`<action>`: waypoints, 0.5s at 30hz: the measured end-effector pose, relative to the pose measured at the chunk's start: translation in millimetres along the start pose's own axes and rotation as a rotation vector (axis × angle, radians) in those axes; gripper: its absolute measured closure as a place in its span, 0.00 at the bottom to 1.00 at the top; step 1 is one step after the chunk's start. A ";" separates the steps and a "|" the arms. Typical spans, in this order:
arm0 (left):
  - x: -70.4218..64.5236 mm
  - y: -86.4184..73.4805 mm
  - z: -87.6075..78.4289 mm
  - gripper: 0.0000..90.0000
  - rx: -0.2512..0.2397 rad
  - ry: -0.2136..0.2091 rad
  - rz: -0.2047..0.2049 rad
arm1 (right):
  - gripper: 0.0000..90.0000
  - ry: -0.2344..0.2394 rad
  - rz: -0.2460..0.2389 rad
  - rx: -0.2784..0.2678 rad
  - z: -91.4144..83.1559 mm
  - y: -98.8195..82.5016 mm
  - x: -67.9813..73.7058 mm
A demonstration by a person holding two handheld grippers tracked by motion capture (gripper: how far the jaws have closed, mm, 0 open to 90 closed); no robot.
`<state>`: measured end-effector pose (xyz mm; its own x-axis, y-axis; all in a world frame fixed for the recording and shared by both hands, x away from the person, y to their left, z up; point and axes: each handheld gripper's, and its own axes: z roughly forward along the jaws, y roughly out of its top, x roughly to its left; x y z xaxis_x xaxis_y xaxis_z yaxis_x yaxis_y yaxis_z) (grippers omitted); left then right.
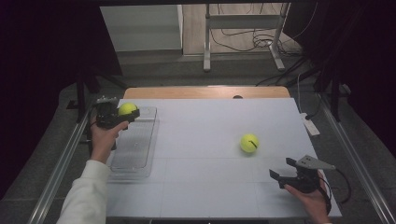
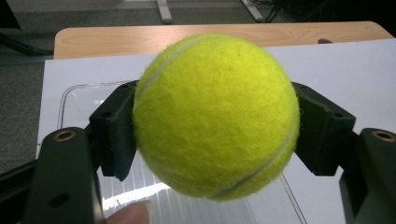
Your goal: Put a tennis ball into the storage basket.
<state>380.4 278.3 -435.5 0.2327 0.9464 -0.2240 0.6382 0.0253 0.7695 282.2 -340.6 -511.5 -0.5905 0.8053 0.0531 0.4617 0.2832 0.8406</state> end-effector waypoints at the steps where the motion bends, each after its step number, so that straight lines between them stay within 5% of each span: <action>1: 0.7 0.0 0.8 0.30 0.004 0.002 -0.001 | 0.14 0.000 -0.001 0.001 0.0 0.0 0.1; 15: 7.3 1.8 11.7 0.30 0.049 0.030 -0.007 | 0.14 0.001 -0.001 0.001 0.0 0.0 0.0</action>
<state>391.8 281.6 -442.8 0.2065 0.9554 -0.2109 0.6748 0.0171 0.7378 282.1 -340.5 -511.6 -0.5918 0.8043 0.0533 0.4621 0.2844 0.8400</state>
